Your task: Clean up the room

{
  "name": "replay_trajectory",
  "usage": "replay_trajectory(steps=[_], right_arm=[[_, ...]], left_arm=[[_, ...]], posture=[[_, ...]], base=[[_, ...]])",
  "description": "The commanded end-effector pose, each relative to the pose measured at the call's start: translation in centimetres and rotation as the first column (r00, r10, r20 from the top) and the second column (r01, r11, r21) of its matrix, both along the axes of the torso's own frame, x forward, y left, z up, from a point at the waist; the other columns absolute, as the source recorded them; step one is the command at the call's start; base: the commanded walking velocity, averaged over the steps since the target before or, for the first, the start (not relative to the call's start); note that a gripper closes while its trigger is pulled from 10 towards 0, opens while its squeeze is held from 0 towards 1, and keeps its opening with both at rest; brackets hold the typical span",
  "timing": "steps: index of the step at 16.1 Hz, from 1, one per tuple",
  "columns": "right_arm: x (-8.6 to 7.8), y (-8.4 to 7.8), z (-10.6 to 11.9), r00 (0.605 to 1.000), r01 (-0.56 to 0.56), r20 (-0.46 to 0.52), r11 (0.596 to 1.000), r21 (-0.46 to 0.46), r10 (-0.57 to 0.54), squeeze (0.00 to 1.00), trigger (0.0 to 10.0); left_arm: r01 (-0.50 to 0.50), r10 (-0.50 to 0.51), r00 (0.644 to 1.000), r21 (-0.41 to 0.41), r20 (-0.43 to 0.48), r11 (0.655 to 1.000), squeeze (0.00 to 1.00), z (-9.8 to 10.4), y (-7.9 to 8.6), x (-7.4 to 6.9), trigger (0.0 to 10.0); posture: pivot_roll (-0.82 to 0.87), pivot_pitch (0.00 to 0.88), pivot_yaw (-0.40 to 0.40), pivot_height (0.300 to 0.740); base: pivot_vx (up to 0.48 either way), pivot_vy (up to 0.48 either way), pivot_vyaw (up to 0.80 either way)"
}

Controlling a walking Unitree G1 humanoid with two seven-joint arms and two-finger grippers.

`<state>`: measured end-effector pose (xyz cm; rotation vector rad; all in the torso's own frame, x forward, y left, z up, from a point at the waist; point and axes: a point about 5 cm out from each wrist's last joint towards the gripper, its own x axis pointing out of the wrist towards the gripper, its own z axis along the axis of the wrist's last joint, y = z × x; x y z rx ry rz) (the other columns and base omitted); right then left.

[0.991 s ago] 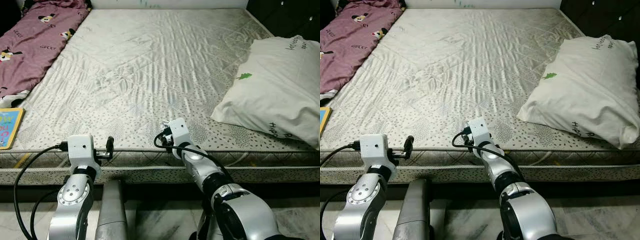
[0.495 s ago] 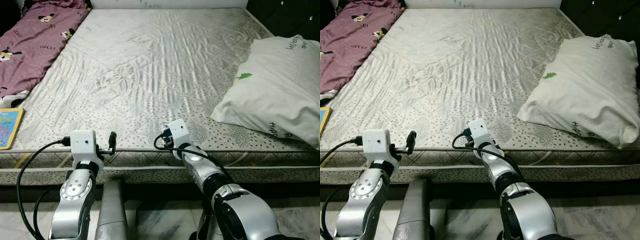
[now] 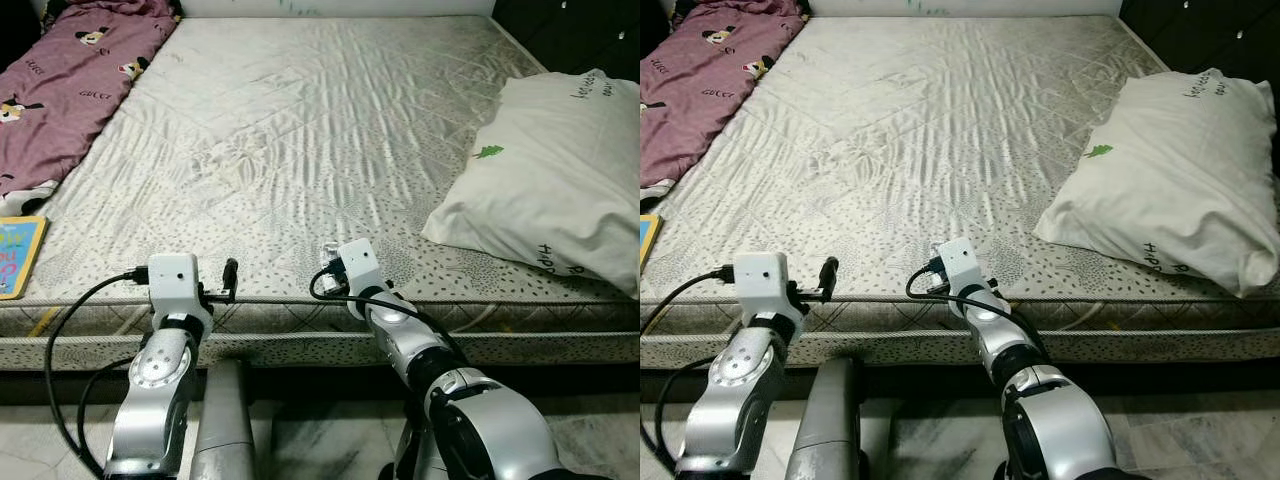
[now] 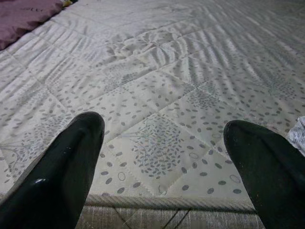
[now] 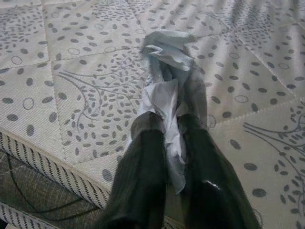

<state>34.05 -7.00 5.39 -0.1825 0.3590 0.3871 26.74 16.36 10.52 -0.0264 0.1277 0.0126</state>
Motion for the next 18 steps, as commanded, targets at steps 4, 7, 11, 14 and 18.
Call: replay_trajectory(steps=[4, 7, 11, 14, 18], right_arm=[[1.0, -1.8, 1.2, 0.995, 0.076, 0.051, 0.993, 0.095, -0.081, 0.0, 0.0], [1.6, -5.2, 3.2, 0.966, 0.173, 0.148, 0.955, 0.24, -0.212, 0.0, 0.0], [-1.3, -7.7, 5.9, 0.893, 0.222, 0.273, 0.877, 0.425, -0.359, 0.0, 0.0], [-3.2, -7.4, 6.4, 0.872, 0.242, 0.28, 0.851, 0.466, -0.402, 0.0, 0.0], [-4.2, -7.1, 7.6, 0.873, 0.215, 0.309, 0.866, 0.451, -0.377, 0.0, 10.0]], left_arm=[[0.041, -0.041, 0.998, 0.0, 0.037, 0.999, 0.0, 0.5, -0.8, 1.8, 10.0], [0.045, -0.045, 0.996, -0.008, 0.071, 0.999, 0.0, 0.9, -1.0, 3.2, 10.0], [0.019, -0.012, 0.993, -0.063, 0.12, 0.998, 0.0, 1.7, -0.6, 3.7, 10.0], [0.023, -0.019, 0.99, -0.025, 0.14, 0.999, 0.0, 1.9, -0.7, 3.3, 10.0], [0.025, -0.018, 0.991, -0.05, 0.136, 0.998, 0.0, 1.5, -0.9, 2.5, 10.0]], posture=[[0.12, 0.0, 0.036, 0.516], [0.07, 0.0, 0.055, 0.516], [0.03, 0.0, 0.064, 0.516], [0.02, 0.0, 0.071, 0.516], [0.02, 0.0, 0.077, 0.516]], base=[[0.0, 0.0, 0.0], [0.0, 0.0, 0.0], [0.0, 0.0, 0.0], [0.0, 0.0, 0.0], [0.0, 0.0, 0.0]])
